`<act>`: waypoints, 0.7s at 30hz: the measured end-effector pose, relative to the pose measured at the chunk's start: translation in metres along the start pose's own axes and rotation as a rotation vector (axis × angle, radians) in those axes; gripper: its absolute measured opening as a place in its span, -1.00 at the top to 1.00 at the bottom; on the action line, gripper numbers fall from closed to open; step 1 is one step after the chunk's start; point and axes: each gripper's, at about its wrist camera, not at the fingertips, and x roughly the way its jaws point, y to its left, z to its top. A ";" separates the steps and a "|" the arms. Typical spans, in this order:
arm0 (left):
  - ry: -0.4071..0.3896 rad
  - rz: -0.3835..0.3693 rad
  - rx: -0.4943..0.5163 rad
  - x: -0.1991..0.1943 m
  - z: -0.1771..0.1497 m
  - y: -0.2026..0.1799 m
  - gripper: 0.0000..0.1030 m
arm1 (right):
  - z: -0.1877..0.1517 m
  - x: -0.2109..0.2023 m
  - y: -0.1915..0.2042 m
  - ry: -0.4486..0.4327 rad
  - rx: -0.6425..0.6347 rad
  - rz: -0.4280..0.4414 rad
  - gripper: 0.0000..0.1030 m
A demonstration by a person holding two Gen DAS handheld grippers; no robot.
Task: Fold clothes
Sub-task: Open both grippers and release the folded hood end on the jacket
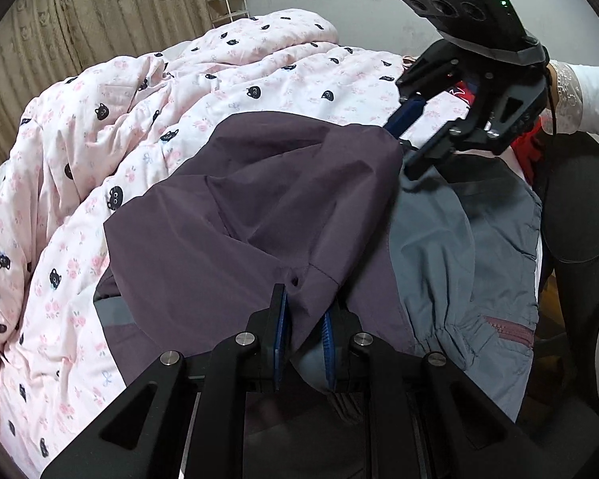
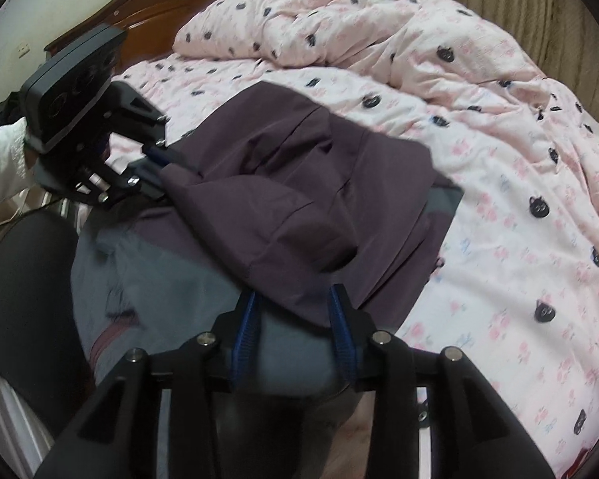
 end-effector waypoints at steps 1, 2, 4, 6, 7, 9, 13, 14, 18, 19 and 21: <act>-0.004 0.002 -0.001 -0.002 -0.001 -0.001 0.73 | 0.000 -0.004 0.001 -0.002 0.001 0.016 0.26; -0.008 0.003 -0.002 -0.004 -0.003 -0.002 0.72 | 0.000 -0.008 0.002 -0.003 0.002 0.033 0.26; -0.010 0.006 -0.001 -0.009 -0.006 -0.004 0.72 | 0.003 -0.020 0.004 -0.022 0.005 0.074 0.26; -0.012 0.009 0.003 -0.016 -0.008 -0.006 0.71 | 0.008 -0.033 0.006 -0.052 0.009 0.116 0.26; -0.021 0.008 0.001 -0.021 -0.007 -0.006 0.71 | 0.012 -0.041 0.007 -0.081 0.012 0.123 0.26; -0.038 0.005 -0.004 -0.030 -0.006 -0.007 0.71 | 0.022 -0.049 0.008 -0.126 0.027 0.128 0.26; -0.128 0.029 -0.071 -0.052 0.007 0.003 0.71 | 0.041 -0.038 0.011 -0.173 0.061 0.060 0.26; -0.149 0.038 -0.090 -0.056 0.010 0.006 0.71 | 0.043 -0.030 0.013 -0.163 0.067 0.048 0.26; -0.191 0.141 -0.205 -0.052 0.024 0.030 0.70 | 0.037 0.010 0.021 -0.080 0.081 0.024 0.26; -0.182 0.179 -0.238 -0.046 0.027 0.036 0.70 | 0.033 0.018 0.023 -0.058 0.084 0.029 0.26; -0.152 0.235 -0.313 -0.029 0.030 0.048 0.69 | 0.025 0.028 0.028 -0.038 0.072 0.018 0.26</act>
